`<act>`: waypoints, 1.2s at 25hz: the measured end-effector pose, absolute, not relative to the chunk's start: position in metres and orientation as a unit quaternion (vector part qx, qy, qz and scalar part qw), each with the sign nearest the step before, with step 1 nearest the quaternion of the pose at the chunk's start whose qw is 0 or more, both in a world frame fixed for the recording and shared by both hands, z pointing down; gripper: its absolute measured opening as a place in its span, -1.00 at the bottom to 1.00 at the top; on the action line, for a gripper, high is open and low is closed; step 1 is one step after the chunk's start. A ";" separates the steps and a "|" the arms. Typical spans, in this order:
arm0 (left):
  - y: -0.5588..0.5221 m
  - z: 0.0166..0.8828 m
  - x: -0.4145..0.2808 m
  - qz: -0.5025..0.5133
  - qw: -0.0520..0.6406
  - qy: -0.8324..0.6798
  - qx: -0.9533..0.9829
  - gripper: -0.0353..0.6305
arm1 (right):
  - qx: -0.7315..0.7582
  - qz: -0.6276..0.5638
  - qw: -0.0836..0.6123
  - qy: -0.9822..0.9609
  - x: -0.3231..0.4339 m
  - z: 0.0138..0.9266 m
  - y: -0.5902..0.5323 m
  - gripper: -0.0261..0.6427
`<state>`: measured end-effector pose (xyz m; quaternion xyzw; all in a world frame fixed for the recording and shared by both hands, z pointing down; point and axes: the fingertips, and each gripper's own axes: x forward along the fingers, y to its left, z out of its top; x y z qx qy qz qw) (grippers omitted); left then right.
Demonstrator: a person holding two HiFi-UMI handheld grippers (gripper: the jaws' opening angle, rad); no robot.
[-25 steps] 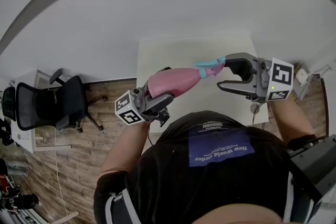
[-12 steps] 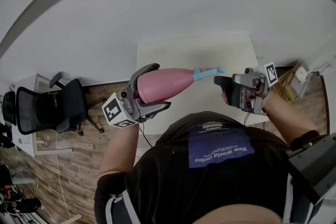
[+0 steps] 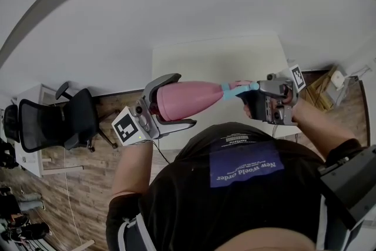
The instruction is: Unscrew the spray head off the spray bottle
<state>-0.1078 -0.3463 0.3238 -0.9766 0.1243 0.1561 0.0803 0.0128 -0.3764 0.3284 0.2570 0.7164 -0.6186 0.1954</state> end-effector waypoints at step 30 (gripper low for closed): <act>-0.352 0.337 -0.089 0.165 -0.005 0.127 -0.978 0.54 | 0.105 -0.331 -0.052 0.936 -0.024 0.353 -0.371 -0.52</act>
